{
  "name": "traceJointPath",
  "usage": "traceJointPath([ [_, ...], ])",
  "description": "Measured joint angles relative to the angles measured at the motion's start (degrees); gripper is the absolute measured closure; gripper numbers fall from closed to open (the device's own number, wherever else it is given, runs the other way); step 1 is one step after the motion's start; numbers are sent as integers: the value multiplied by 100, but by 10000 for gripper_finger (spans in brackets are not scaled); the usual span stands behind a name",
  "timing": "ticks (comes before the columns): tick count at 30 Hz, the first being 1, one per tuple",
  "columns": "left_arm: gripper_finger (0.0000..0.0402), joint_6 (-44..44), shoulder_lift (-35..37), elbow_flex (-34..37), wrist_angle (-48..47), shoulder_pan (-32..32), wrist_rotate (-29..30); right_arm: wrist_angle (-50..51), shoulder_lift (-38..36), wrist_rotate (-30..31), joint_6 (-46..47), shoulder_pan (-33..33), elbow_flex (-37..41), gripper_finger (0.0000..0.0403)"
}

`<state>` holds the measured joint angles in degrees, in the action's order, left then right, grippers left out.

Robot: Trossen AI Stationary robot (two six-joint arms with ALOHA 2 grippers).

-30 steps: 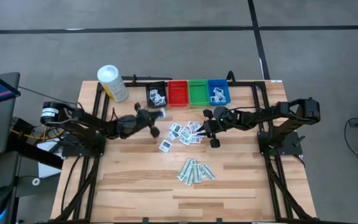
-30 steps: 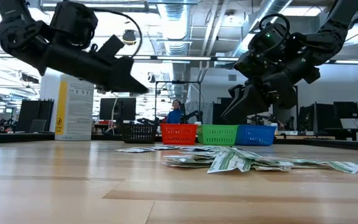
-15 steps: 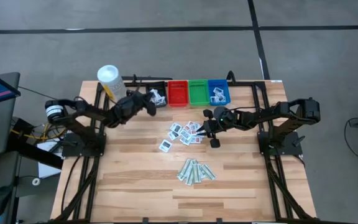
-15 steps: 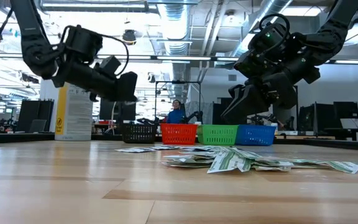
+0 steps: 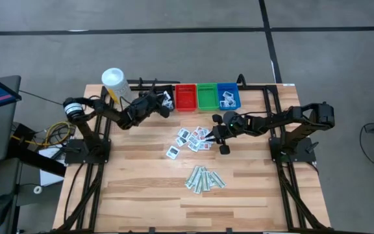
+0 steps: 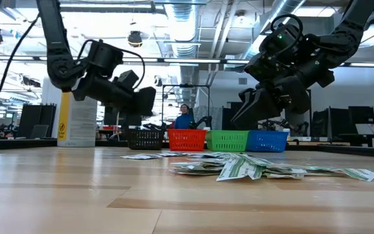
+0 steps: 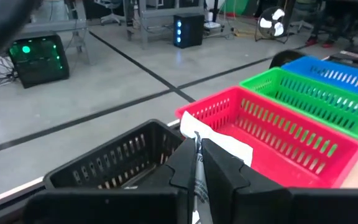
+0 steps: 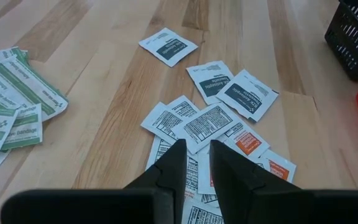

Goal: Pick & Place First Aid Supplies
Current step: Put the black towelette pack into the black bin

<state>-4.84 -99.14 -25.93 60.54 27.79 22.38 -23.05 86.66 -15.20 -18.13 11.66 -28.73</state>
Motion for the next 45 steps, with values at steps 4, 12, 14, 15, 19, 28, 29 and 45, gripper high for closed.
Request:
traceJointPath([
  [4, 367, 4, -109, -26, -3, 41, 11, 4, 0, 2, 0, 0, 0, 338],
  [12, 315, 3, -117, -26, -3, 70, 25, 4, 1, 0, -2, 0, 0, 338],
  [14, 306, -2, -117, -26, -3, 68, 25, 4, 0, 2, -2, 0, 0, 338],
  [15, 302, -3, -117, -26, -3, 68, 25, 4, 0, 2, -2, 0, 0, 338],
  [19, 296, 81, -117, -26, 5, 28, -189, 5, 0, 2, 0, 0, 0, 338],
  [28, 295, 934, -115, -26, 360, -440, -2396, 7, 0, 1, -21, 0, -1, 338],
  [29, 295, 935, -115, -26, 358, -503, -2537, 7, 0, 2, -22, 0, 0, 338],
  [45, 295, 890, -110, -26, -448, -1665, -3617, 9, 0, 2, 2, 0, 0, 338],
])
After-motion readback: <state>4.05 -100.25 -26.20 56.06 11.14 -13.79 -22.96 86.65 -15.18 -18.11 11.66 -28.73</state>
